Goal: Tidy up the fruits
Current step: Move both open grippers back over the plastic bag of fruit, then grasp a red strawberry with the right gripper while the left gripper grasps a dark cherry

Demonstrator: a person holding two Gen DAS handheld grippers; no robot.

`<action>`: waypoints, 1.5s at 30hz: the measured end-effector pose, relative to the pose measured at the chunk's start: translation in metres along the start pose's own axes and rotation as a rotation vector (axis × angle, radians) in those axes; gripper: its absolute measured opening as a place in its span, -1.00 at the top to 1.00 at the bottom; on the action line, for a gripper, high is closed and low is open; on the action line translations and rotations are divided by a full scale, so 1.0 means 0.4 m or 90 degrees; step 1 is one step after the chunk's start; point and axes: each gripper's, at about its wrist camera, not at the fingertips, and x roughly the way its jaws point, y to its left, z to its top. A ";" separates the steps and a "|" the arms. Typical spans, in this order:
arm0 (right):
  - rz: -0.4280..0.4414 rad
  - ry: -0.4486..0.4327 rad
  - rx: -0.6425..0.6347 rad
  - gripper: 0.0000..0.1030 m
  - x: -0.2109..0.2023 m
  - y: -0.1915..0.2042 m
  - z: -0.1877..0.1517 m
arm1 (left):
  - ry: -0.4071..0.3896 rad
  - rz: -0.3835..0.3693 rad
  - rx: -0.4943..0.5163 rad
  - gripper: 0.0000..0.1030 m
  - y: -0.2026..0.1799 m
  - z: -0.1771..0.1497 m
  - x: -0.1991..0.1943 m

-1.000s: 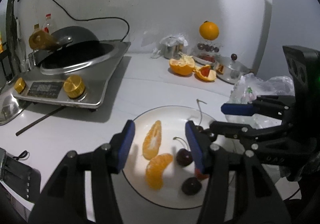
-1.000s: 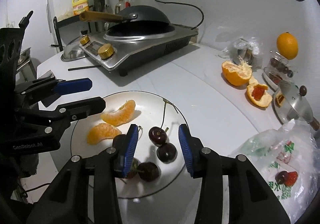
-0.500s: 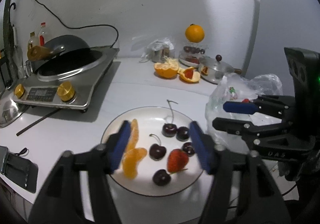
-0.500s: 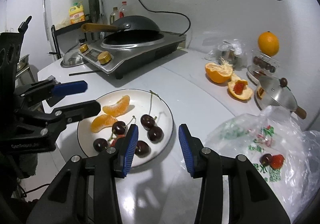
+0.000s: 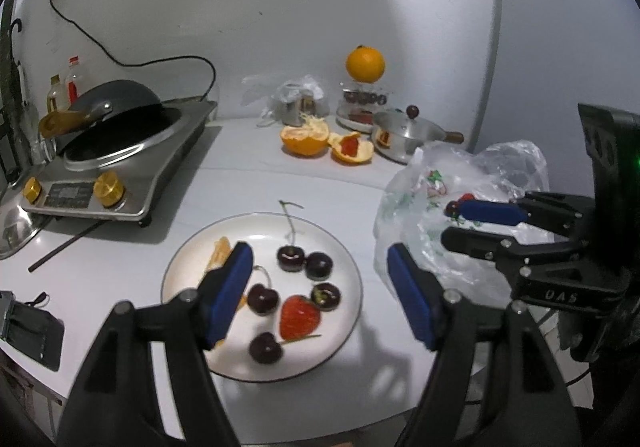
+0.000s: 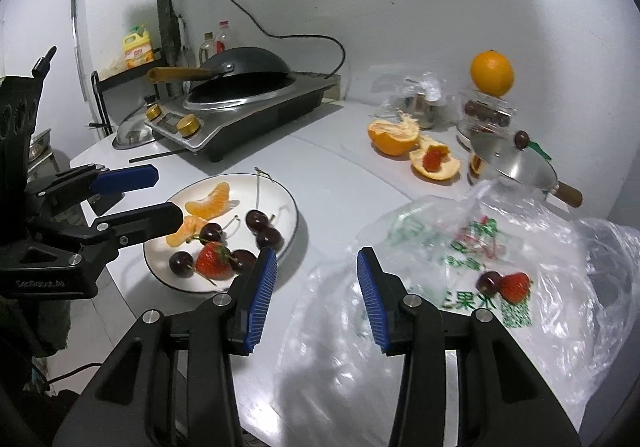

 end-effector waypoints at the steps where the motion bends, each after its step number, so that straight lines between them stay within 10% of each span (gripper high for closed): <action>1: -0.001 -0.001 0.003 0.14 -0.004 -0.010 -0.005 | 0.002 0.000 0.003 -0.38 -0.009 0.001 0.002; 45: -0.039 0.008 0.087 0.14 -0.046 -0.404 -0.129 | 0.051 -0.038 0.077 -0.38 -0.355 0.091 0.222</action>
